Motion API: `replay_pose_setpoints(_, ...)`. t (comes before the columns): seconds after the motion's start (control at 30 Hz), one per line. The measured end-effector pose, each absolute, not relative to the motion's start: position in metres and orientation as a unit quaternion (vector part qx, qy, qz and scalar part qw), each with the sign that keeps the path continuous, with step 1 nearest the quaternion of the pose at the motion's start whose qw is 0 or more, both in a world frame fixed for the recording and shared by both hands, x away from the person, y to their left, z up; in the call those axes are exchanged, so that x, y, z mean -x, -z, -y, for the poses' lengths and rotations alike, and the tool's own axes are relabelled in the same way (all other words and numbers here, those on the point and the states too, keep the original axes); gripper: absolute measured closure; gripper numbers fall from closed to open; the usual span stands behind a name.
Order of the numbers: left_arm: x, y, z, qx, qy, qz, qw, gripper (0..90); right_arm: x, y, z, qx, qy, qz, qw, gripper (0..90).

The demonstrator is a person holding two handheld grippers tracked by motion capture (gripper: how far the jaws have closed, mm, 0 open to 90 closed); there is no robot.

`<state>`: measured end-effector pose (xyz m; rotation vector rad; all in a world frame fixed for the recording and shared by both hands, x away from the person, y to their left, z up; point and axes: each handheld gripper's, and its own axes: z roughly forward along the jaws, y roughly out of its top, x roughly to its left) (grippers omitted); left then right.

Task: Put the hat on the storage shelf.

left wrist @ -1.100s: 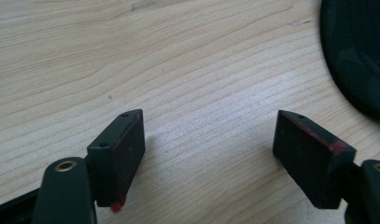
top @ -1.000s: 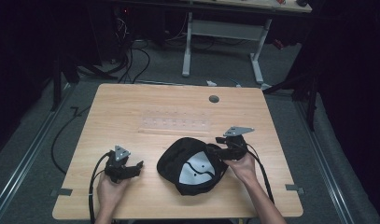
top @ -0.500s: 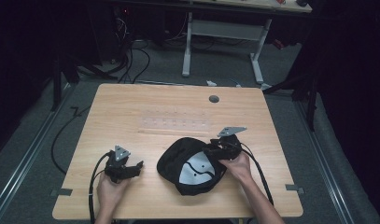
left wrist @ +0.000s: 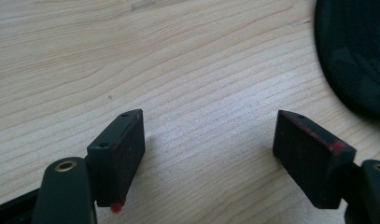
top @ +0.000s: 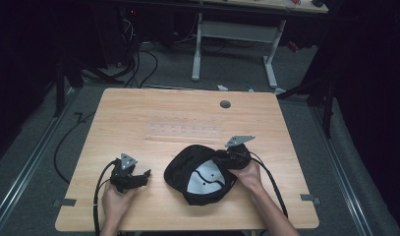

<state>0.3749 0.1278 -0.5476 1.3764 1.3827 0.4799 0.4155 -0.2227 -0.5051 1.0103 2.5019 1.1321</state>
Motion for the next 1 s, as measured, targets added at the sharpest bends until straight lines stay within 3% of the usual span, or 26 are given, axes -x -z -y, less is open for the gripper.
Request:
replay_pose_setpoints(0.1,-0.375,0.548,-0.128,-0.578,-0.202,-0.581,0.536,25.3,-0.415,0.506,0.223,-0.335,-0.389,-0.851,0.108,62.5)
replay_pose_setpoints(0.23,-0.375,0.548,-0.128,-0.578,-0.202,-0.581,0.536,25.3,-0.414,0.506,0.226,-0.303,-0.4,-0.859,0.098,74.0)
replay_pose_setpoints(1.0,-0.375,0.547,-0.127,-0.576,-0.203,-0.582,0.537,27.0,-0.395,0.49,0.236,-0.298,-0.417,-0.854,0.086,82.4)
